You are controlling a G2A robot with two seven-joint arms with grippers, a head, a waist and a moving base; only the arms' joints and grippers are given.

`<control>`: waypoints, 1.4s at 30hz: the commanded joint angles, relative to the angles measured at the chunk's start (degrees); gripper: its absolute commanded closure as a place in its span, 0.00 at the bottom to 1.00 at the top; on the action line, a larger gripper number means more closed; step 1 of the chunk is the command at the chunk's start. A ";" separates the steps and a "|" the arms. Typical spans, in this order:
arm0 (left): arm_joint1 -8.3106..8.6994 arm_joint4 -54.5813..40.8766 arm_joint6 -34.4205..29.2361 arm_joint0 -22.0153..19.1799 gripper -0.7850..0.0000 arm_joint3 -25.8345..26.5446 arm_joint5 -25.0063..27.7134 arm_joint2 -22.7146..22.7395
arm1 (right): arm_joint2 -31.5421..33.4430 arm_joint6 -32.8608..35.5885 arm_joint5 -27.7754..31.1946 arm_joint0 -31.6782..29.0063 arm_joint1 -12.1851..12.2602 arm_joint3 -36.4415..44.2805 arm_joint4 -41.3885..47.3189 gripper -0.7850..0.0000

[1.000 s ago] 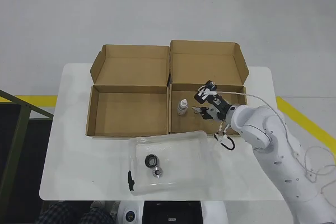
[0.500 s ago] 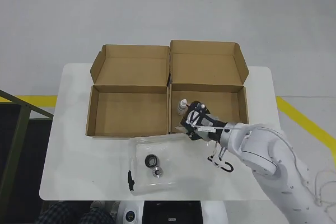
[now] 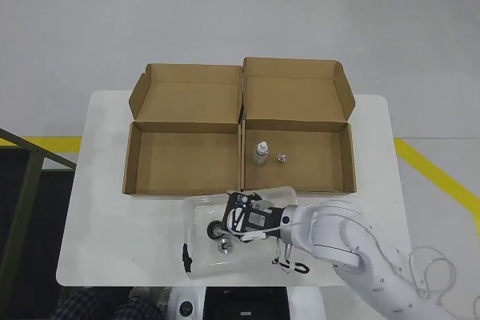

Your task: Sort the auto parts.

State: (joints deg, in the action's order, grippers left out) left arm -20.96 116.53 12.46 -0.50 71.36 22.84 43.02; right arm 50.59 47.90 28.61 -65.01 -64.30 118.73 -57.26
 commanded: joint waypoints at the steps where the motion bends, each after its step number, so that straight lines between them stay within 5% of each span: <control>1: 0.00 0.00 0.00 0.00 0.00 0.00 0.00 0.00 | -1.38 0.11 0.28 0.29 -0.20 -0.94 -0.22 0.34; 32: 0.00 0.00 0.00 0.00 0.00 0.00 0.00 0.00 | -12.66 -1.19 -5.93 4.23 -3.88 -13.38 -3.92 0.32; 42: 0.00 0.00 0.00 0.00 0.00 0.00 0.00 0.00 | -13.88 -1.38 -7.18 5.66 -5.04 -16.00 -3.43 0.40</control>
State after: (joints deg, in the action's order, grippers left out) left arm -20.96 116.53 12.46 -0.50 71.36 22.84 43.02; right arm 36.83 46.48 21.56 -59.52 -69.22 102.97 -60.74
